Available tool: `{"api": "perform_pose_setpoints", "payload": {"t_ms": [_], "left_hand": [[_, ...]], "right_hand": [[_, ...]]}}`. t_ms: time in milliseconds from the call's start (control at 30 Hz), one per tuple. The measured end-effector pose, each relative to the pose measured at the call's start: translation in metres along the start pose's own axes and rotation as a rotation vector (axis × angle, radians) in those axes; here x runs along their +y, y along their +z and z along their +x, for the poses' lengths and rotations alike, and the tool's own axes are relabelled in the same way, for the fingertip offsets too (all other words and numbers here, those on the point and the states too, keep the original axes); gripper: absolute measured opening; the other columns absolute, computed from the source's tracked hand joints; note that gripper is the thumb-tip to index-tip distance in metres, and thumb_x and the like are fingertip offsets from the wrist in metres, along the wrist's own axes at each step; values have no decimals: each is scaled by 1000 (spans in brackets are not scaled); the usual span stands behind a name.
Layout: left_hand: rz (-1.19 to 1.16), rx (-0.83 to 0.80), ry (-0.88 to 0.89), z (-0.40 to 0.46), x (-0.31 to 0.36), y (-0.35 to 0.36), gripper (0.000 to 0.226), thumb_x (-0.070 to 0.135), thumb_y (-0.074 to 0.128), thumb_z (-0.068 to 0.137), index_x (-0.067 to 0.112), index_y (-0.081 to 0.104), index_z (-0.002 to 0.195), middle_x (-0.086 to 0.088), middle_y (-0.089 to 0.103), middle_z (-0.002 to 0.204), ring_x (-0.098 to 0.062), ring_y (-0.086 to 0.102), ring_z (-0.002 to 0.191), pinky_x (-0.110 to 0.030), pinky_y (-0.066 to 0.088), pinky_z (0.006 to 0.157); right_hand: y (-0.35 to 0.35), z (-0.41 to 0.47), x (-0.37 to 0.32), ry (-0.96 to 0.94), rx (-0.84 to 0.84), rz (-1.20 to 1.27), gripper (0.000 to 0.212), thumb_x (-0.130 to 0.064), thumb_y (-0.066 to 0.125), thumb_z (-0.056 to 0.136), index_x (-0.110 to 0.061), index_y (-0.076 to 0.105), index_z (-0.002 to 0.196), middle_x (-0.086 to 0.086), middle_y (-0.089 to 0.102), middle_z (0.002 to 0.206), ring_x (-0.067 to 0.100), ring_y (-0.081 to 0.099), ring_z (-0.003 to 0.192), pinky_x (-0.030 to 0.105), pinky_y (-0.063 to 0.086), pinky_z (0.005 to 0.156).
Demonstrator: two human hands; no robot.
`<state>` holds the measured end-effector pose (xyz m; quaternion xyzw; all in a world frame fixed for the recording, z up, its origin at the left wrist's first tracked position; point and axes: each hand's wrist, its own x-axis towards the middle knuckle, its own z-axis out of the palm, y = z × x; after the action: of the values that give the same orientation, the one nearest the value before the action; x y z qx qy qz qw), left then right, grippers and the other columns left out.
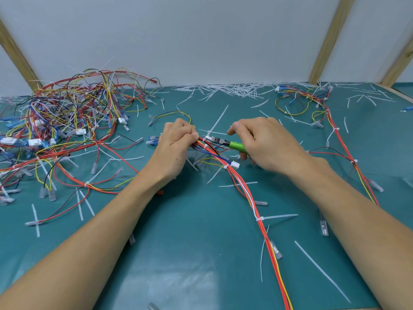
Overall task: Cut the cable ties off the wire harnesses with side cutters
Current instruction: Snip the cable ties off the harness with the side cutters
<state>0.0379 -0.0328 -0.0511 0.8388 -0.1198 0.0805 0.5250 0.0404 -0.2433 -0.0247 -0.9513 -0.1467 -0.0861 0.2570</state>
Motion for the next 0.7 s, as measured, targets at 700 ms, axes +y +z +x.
{"api": "perform_pose_setpoints", "payload": {"t_ms": [700], "left_hand": [[16,-1,-17,-3,5,-1,20,31,43,83,19,47,68,-3,49,92,-16,35,96,-30,26,92]], "right_hand": [[0,3,2,-2,59,-20,38,-32,34,106,-29,71,113,-9,65,61,29,61,91,42,52,86]]}}
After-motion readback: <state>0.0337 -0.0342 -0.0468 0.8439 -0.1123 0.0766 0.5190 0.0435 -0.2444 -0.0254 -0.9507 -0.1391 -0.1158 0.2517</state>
